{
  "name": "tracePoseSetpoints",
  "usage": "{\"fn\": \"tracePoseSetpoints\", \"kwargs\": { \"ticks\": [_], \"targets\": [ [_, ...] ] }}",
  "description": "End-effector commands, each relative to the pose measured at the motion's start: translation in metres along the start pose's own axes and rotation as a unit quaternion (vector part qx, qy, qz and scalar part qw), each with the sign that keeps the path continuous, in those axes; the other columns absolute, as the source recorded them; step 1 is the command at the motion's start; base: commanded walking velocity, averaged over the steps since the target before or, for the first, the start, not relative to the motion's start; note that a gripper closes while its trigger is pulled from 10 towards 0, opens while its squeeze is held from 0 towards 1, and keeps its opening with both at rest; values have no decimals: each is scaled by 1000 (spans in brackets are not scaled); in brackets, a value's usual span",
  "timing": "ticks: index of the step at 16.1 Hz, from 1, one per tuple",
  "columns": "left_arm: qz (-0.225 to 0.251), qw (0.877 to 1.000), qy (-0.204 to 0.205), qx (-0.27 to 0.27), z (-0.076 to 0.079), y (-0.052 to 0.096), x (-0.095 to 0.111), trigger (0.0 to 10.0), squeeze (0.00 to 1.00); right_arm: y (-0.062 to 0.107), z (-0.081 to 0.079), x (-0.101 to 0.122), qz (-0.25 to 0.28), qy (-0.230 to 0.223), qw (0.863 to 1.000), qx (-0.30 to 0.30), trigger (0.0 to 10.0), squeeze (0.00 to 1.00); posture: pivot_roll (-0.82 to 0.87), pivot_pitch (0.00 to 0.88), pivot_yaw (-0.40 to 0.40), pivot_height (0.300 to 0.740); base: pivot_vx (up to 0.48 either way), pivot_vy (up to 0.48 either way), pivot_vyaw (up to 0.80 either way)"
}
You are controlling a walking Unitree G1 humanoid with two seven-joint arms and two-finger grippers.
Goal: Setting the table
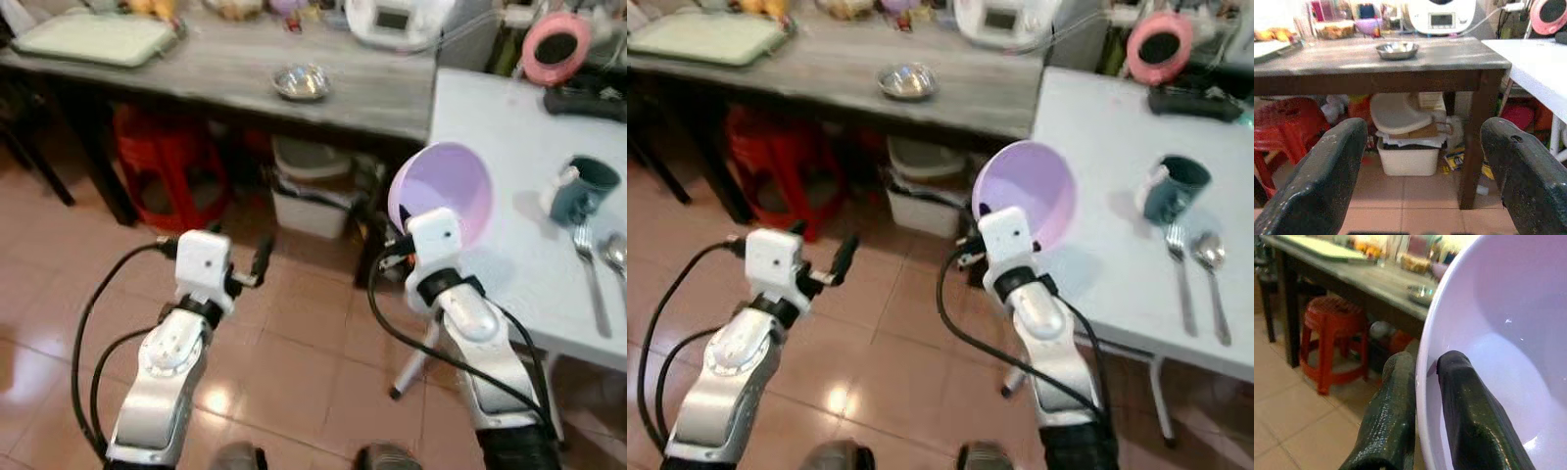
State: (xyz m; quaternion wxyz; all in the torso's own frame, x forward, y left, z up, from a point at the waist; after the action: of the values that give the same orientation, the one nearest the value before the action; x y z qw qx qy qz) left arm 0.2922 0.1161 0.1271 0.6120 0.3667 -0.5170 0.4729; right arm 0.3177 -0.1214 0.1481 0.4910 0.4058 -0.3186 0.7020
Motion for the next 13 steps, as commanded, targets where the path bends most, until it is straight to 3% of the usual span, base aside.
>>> {"fn": "tracePoseSetpoints", "kwargs": {
  "ticks": [1,4,11,13],
  "targets": [
    [-2,1000,4,-6,8,-1,-3,10000,0,3,12,-3,-9,6,1000,-18,10000,0,6,46,12,740,262,401,-556],
    [-1,1000,0,-6,7,-2,-3,10000,0,3,10,-3,-10,4,1000,-20,10000,0,9,46,13,740,284,387,-800],
    [8,1000,-7,1,2,-7,1,10000,0,-4,9,4,6,10,1000,-13,10000,0,5,45,19,740,362,314,0],
    [12,999,-25,18,-3,-8,2,10000,0,-4,6,5,8,16,1000,-6,10000,0,6,43,15,740,368,311,0]
  ]
}}
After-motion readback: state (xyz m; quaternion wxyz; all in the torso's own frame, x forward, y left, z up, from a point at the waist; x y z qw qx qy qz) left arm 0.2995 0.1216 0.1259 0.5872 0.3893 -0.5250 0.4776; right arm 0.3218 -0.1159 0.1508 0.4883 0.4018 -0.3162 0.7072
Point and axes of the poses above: a point about 5 cm out from each wrist's last joint towards the gripper, its own y axis pointing back from the gripper into the wrist, its own x axis along the axis of the wrist's last joint, z = x × y, the point moved 4 cm from there along -y, pointing out of the wrist towards the gripper, and after that the axes turned 14 degrees about y, right-handed, at the moved point
